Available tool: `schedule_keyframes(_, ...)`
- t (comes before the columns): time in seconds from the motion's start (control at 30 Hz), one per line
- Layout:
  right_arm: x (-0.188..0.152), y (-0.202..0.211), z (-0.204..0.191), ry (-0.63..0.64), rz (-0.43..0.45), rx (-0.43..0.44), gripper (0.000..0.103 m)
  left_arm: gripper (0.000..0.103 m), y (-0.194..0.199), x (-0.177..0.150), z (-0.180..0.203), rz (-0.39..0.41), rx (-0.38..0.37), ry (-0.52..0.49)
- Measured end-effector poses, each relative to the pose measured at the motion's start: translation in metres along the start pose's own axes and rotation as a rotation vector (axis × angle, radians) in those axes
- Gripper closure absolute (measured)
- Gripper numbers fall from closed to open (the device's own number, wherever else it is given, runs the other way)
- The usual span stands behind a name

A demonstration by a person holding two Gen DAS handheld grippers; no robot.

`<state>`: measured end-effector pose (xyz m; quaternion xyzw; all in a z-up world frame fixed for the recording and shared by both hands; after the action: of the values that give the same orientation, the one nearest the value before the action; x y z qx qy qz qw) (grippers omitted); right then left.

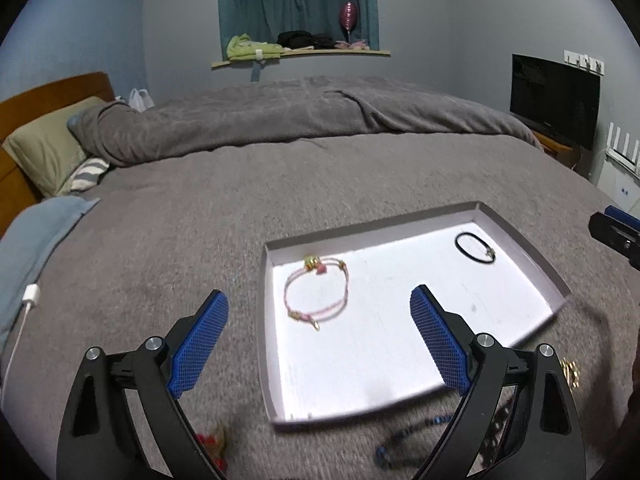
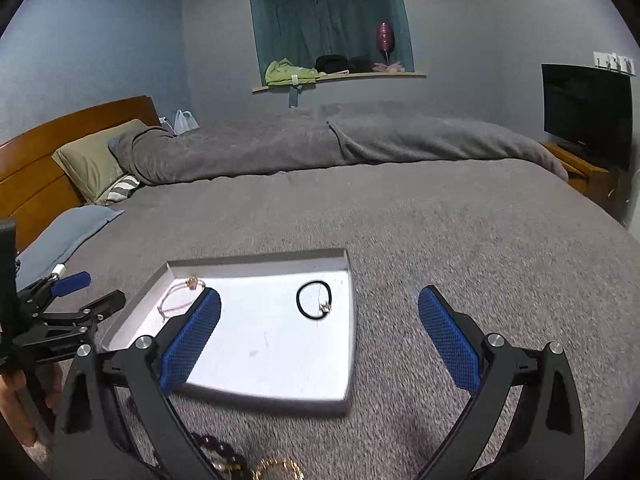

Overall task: Organize jewelry
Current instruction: 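Withdraw both tools from the tray back over the bracelets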

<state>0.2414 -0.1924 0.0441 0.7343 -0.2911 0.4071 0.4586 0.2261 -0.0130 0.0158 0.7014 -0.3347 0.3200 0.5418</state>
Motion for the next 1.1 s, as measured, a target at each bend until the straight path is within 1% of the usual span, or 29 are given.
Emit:
schedule_keyframes(0.17, -0.020, 0.012, 0.000, -0.005, -0.004, -0.006, 0.006, 0.011, 0.013, -0.017, 0.000, 0.007, -0.007, 0.003)
schedule_keyframes(0.3, -0.040, 0.019, -0.003, -0.008, -0.017, 0.013, 0.006, 0.011, 0.021, -0.032, -0.002, 0.005, 0.002, -0.008)
schedule_keyframes(0.4, -0.051, 0.026, -0.004, -0.007, -0.008, 0.012, 0.006, 0.011, 0.025, -0.042, -0.003, -0.003, -0.009, 0.004)
schedule_keyframes(0.5, -0.060, 0.031, -0.002, 0.007, -0.005, -0.015, 0.006, 0.011, 0.027, -0.054, -0.005, -0.018, -0.009, 0.007)
schedule_keyframes(0.6, -0.071, 0.040, 0.002, 0.012, -0.001, -0.032, 0.006, 0.011, 0.033, -0.063, -0.010, -0.013, -0.012, 0.017)
schedule_keyframes(0.7, -0.083, 0.048, 0.007, 0.006, -0.001, -0.036, 0.006, 0.011, 0.038, -0.071, -0.020, -0.012, -0.027, 0.054)
schedule_keyframes(0.8, -0.095, 0.051, 0.010, -0.007, -0.019, -0.023, 0.006, 0.011, 0.043, -0.078, -0.026, -0.017, -0.055, 0.085)
schedule_keyframes(0.93, -0.104, 0.053, 0.009, -0.015, -0.043, 0.005, 0.006, 0.011, 0.048, -0.091, -0.030, -0.016, -0.057, 0.087)
schedule_keyframes(1.1, -0.115, 0.051, -0.004, 0.027, -0.079, 0.021, 0.006, 0.011, 0.057, -0.106, -0.018, -0.017, -0.083, 0.041)
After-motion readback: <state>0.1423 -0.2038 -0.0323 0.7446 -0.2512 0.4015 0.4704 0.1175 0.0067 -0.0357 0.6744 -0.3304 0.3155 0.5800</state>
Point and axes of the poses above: each gripper's, at about its wrist camera, not at the fingertips, and y roughly against the way its jaws point, z to its right, x to its top, the point moved 10 cm from there along -y, roughly the way its jaws point, and after that the axes turned 15 degrees about x, right-handed, at the moved point
